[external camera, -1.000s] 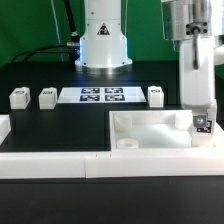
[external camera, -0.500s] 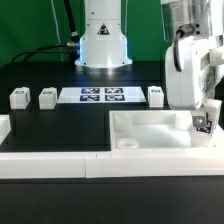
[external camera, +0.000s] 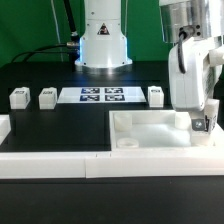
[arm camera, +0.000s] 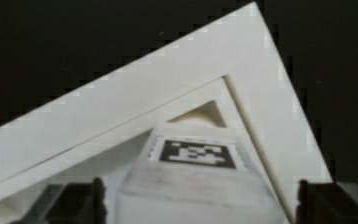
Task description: Assemble square table
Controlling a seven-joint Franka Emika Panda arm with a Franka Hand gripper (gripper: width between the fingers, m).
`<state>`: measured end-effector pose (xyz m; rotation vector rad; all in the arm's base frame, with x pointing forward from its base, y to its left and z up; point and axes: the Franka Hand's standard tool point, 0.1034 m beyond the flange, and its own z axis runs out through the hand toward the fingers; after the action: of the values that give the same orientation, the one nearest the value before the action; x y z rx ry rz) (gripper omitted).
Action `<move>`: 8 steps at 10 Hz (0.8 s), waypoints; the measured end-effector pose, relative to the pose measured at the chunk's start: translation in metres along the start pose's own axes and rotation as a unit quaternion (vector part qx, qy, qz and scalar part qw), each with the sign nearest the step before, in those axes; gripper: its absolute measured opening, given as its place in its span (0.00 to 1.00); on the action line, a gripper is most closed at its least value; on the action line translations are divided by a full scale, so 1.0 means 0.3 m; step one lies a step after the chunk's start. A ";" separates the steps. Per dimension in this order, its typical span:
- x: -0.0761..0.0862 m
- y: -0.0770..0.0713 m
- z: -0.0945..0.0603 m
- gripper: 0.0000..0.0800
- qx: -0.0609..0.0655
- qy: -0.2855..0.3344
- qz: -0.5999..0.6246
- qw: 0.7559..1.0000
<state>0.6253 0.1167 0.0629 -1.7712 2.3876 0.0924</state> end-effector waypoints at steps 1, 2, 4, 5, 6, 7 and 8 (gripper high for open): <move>-0.006 0.002 0.002 0.78 0.002 -0.001 -0.088 0.996; -0.013 0.005 0.006 0.81 0.008 0.000 -0.153 0.988; -0.007 0.003 0.006 0.81 0.007 0.001 -0.199 0.980; -0.002 0.002 0.006 0.81 0.005 0.004 -0.271 0.963; 0.006 -0.004 0.001 0.81 -0.002 0.001 -0.362 0.932; 0.016 -0.015 -0.005 0.81 0.000 0.001 -0.457 0.889; 0.030 -0.025 -0.008 0.81 0.003 0.001 -0.542 0.840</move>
Offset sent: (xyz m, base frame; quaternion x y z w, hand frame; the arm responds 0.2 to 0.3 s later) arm 0.0000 0.0000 0.0000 0.0000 0.0000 -0.1296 0.9916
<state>0.6298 0.1057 0.0642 -2.7747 1.0453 -0.0677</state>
